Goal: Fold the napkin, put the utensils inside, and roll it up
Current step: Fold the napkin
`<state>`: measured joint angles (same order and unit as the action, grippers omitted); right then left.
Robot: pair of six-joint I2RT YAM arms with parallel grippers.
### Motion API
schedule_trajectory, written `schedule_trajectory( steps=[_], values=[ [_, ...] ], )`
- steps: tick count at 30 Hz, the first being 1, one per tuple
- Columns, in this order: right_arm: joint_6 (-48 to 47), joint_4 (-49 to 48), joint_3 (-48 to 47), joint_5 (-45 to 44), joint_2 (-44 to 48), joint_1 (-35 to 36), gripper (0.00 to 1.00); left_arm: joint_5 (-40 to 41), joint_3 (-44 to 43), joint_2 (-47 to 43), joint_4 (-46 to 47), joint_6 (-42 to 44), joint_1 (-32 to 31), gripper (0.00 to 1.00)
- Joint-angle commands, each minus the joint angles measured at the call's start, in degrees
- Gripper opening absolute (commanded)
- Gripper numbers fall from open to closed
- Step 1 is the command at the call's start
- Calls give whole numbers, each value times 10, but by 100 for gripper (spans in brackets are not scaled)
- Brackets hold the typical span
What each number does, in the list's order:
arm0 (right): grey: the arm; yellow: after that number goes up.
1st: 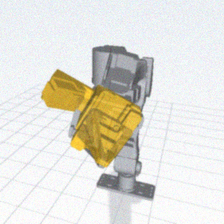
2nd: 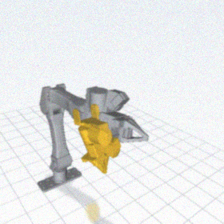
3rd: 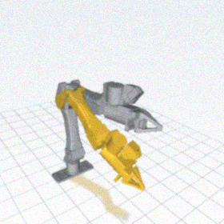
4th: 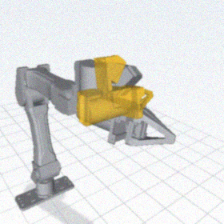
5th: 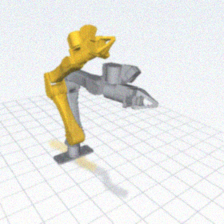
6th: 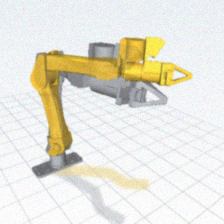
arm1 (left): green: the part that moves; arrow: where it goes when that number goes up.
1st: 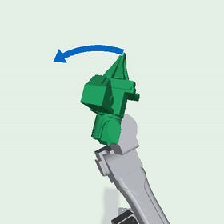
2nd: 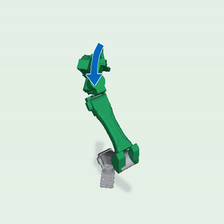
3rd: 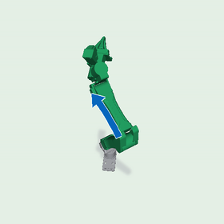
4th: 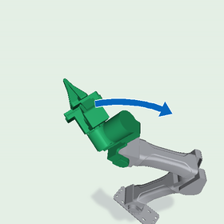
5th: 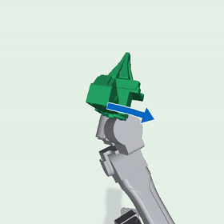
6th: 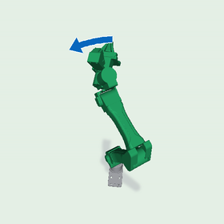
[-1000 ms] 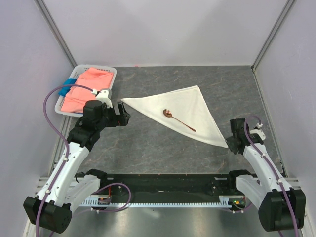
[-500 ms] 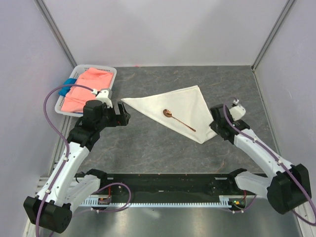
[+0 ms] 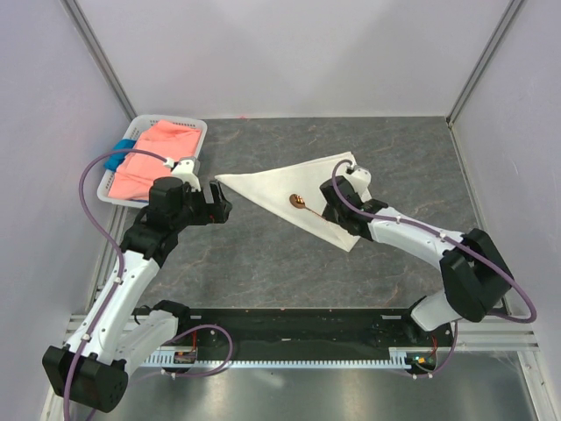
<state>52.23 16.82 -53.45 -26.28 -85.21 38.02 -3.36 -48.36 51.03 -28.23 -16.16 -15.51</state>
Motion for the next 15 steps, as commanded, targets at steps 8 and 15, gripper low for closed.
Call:
schedule_trajectory(
  steps=[8, 15],
  values=[
    [-48, -95, -71, 58, -83, 34, 0, -6, -2, 5, 15, -9, -1, 100],
    [-63, -102, -85, 71, -104, 45, 0, -5, -2, 6, 16, -9, 0, 100]
  ],
)
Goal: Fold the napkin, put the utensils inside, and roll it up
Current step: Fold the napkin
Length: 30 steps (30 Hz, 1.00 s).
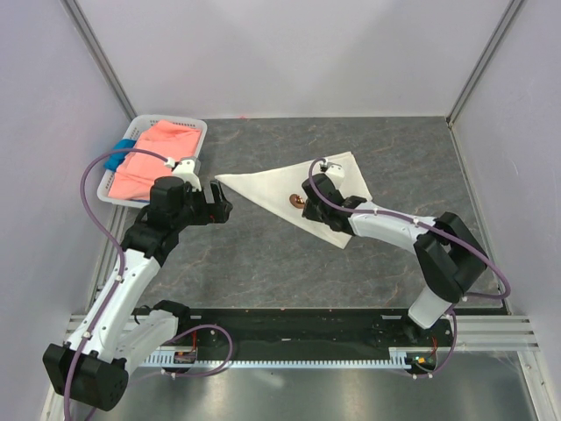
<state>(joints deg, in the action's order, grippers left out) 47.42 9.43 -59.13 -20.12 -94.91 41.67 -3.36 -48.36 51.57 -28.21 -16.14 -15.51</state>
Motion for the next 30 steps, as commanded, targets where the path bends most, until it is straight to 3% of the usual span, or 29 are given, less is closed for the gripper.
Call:
schedule_trajectory(
  steps=[1, 28, 30],
  values=[
    [-16, -29, -31, 10, -10, 9, 0, -5, -1, 1, 15, -9, 0, 100],
    [-42, -29, -61, 2, -70, 29, 0, -2, -1, 5, 15, -8, -1, 100],
    [-46, -28, -63, 6, -73, 29, 10, -4, -1, 5, 15, -8, -1, 100]
  ],
)
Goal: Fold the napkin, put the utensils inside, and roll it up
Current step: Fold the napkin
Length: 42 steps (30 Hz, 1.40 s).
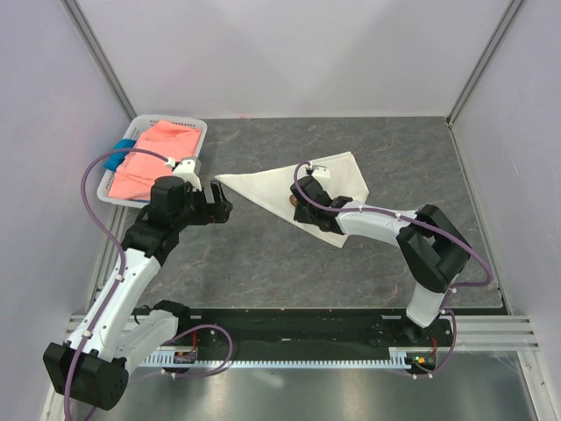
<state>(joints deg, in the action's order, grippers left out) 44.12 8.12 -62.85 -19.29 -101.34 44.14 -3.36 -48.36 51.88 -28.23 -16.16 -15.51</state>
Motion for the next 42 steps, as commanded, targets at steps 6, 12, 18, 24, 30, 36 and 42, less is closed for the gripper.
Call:
schedule_trajectory(
  steps=[6, 12, 18, 24, 30, 36, 42],
  values=[
    [-33, -10, -49, 14, -11, 4, 62, -1, -1, 4, 15, -8, -1, 100],
    [-51, 33, -68, -4, 42, 0, 68, 3, -1, 7, 15, -6, 0, 100],
    [-4, 113, 15, 19, 133, -46, 68, -7, 0, 11, 17, -5, -1, 100],
    [53, 129, 166, 78, 238, -106, 64, -12, 1, 16, 19, -5, -1, 100],
    [74, 117, 251, 113, 292, -150, 57, -10, 2, 18, 19, -4, 0, 100],
    [91, 70, 290, 156, 290, -188, 52, -10, 4, 21, 20, -4, 0, 100],
    [114, 11, 315, 192, 269, -205, 50, -10, 4, 22, 20, -4, -1, 100]
  ],
)
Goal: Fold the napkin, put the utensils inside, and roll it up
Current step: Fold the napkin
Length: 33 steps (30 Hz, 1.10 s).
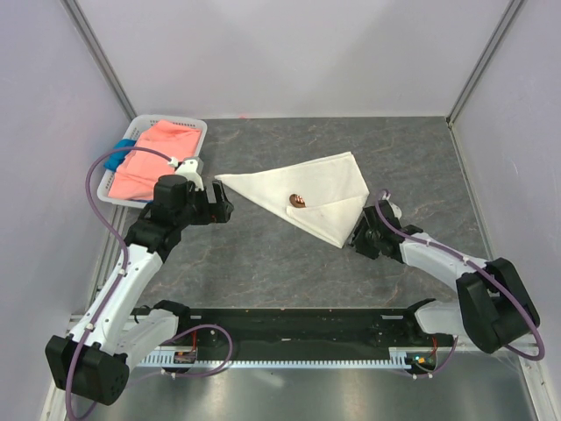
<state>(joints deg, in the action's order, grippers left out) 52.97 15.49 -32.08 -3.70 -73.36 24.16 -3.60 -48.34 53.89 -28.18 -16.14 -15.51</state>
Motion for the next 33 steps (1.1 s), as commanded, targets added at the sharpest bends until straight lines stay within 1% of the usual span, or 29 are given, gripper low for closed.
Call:
schedule_trajectory(
  steps=[1, 2, 7, 19, 21, 23, 26, 33],
  values=[
    [29, -68, 10, 36, -14, -5, 50, -8, 3, 2, 21, -5, -1, 100],
    [31, -73, 10, 52, -19, -4, 50, -7, 3, 2, 20, -5, 0, 100],
    [47, -90, 17, 56, -23, -5, 49, -6, 3, 1, 20, -4, -1, 100],
    [93, -111, 48, 60, 10, -10, 47, -13, 3, 0, 22, -6, 0, 100],
    [97, -111, 48, 58, 23, -10, 50, -13, 3, -1, 22, -6, -1, 100],
    [100, -108, 48, 59, 30, -10, 55, -15, 3, -1, 22, -6, -1, 100],
    [101, -109, 49, 63, 31, -10, 58, -16, 3, -2, 22, -6, -1, 100],
    [96, -117, 52, 63, 5, -11, 59, -16, 3, 0, 22, -6, -1, 100]
  ],
)
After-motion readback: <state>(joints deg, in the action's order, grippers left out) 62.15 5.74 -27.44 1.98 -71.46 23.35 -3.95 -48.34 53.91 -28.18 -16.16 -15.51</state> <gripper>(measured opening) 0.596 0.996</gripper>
